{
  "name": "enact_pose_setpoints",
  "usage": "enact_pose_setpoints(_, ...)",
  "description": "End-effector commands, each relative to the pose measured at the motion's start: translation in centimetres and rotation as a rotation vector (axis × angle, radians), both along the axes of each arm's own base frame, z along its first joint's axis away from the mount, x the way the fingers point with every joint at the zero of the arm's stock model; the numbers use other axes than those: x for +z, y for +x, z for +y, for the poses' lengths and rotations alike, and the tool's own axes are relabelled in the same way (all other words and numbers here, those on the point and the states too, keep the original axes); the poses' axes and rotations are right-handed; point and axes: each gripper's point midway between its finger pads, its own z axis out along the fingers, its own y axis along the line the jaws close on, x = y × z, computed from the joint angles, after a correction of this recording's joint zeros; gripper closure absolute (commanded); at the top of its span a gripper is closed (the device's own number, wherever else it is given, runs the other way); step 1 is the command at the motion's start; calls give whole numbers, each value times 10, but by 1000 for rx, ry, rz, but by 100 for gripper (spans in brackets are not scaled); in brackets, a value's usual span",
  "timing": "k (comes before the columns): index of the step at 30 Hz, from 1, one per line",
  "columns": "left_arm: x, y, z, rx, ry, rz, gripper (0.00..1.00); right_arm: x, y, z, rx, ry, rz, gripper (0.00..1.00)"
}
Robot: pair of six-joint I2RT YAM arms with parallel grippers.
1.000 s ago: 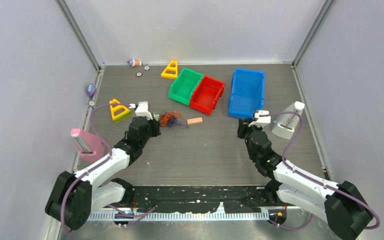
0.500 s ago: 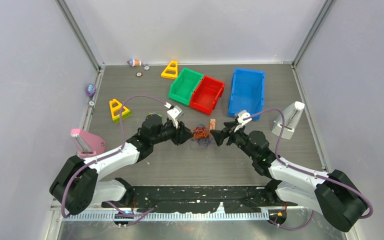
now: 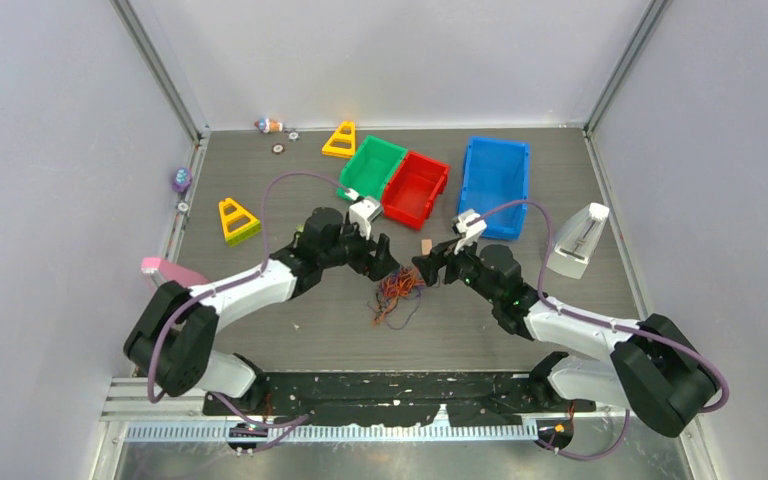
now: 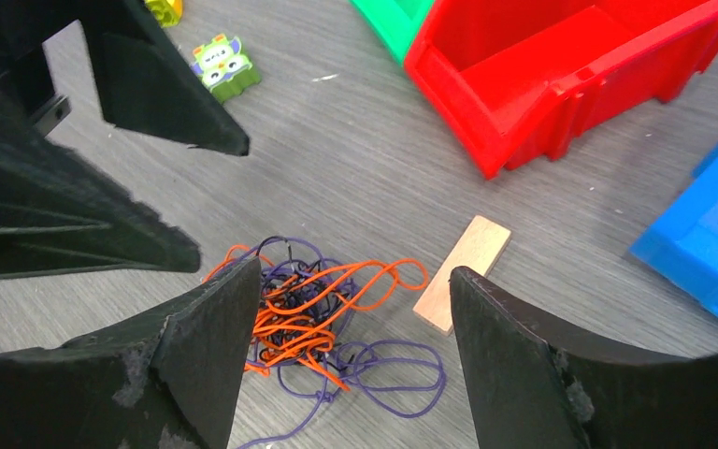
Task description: Untangle the cables
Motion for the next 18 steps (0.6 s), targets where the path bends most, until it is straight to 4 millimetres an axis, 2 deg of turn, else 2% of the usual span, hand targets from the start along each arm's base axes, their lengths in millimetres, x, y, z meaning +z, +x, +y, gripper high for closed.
enact_pose_setpoints(1,-14,-4,-11,-77,60,91,27,14,0,15,64,18,-12,21)
enact_pose_setpoints(7,-50,-10,-3,-84,209,225,41,17,0,3,12,26,-35,21)
enact_pose_setpoints(14,-76,-21,-8,-132,283,327,48,22,-1,-5,-21,36,-58,21)
enact_pose_setpoints(15,-82,-20,-10,-136,309,340,53,21,-1,-5,-21,34,-55,21)
enact_pose_setpoints(16,-85,-18,-10,-132,332,350,64,20,-2,-4,-16,34,-53,21)
enact_pose_setpoints(18,-87,-20,-15,-150,329,377,98,19,-4,-1,5,34,-48,21)
